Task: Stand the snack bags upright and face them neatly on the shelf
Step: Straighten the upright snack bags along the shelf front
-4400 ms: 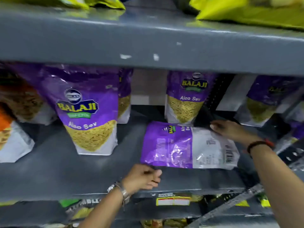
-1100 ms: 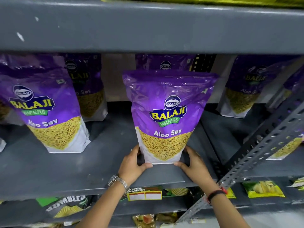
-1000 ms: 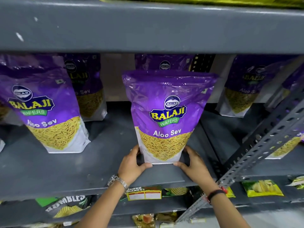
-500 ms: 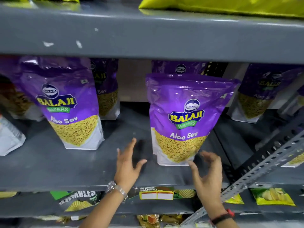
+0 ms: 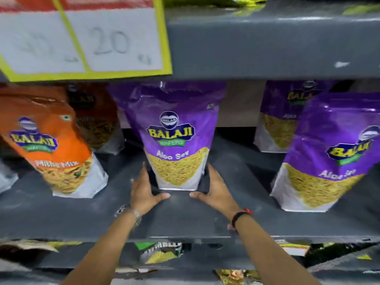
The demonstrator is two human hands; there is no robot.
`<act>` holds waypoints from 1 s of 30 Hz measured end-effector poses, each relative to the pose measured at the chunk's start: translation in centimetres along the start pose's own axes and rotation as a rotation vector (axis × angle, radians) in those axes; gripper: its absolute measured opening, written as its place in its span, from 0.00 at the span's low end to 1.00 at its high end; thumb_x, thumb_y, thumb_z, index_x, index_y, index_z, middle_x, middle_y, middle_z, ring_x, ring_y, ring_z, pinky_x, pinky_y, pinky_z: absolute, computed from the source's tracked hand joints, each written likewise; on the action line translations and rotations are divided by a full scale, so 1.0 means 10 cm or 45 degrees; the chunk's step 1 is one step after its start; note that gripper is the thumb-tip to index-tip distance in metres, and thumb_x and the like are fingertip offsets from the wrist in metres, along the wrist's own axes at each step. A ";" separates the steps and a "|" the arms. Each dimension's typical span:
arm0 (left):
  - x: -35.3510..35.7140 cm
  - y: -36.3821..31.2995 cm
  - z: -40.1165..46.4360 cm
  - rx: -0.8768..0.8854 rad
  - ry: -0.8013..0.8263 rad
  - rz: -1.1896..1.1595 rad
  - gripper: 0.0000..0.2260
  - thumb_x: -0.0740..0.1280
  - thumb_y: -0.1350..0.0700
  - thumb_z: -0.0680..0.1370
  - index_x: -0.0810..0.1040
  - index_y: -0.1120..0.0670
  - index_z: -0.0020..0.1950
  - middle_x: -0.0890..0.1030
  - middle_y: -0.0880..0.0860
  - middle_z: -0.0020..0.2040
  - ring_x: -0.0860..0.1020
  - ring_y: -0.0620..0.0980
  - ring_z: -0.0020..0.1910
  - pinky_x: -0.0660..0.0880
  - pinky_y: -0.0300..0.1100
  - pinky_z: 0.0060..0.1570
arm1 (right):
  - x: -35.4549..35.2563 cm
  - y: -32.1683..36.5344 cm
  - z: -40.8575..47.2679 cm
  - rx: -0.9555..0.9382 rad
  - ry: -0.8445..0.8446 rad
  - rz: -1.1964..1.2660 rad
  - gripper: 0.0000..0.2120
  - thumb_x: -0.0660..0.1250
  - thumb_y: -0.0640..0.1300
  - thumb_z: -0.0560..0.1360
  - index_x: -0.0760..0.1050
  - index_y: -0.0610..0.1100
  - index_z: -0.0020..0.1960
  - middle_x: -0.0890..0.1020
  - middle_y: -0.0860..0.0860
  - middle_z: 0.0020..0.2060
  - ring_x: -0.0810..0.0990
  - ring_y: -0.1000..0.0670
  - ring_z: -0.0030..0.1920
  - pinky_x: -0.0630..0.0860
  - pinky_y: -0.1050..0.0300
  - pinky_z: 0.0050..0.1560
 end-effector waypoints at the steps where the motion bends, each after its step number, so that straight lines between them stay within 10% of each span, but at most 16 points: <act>1: 0.02 0.02 0.06 0.010 0.063 -0.083 0.48 0.77 0.53 0.61 0.51 0.59 0.71 0.59 0.56 0.73 0.57 0.56 0.72 0.46 0.59 0.72 | 0.02 0.01 0.06 0.002 -0.011 0.023 0.43 0.78 0.45 0.60 0.60 0.43 0.68 0.70 0.49 0.65 0.68 0.48 0.67 0.64 0.62 0.63; 12: 0.18 0.07 -0.13 0.025 -0.028 0.029 0.27 0.74 0.52 0.66 0.68 0.59 0.60 0.77 0.57 0.61 0.69 0.59 0.63 0.50 0.50 0.71 | -0.08 -0.02 -0.21 0.072 -0.045 -0.148 0.31 0.76 0.45 0.63 0.67 0.40 0.61 0.76 0.41 0.58 0.74 0.44 0.58 0.71 0.45 0.60; 30: 0.16 0.03 -0.37 0.128 -0.065 0.140 0.24 0.74 0.49 0.64 0.74 0.57 0.56 0.81 0.55 0.56 0.74 0.55 0.58 0.50 0.47 0.70 | -0.21 -0.09 -0.60 0.083 -0.224 -0.136 0.28 0.75 0.45 0.63 0.70 0.48 0.60 0.80 0.49 0.57 0.75 0.50 0.56 0.69 0.59 0.54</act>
Point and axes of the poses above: each hand's wrist, its own z-axis towards the middle knuckle, its own x-axis out of the palm, y = z × x, the point moved 9 cm from there along z, towards the middle knuckle
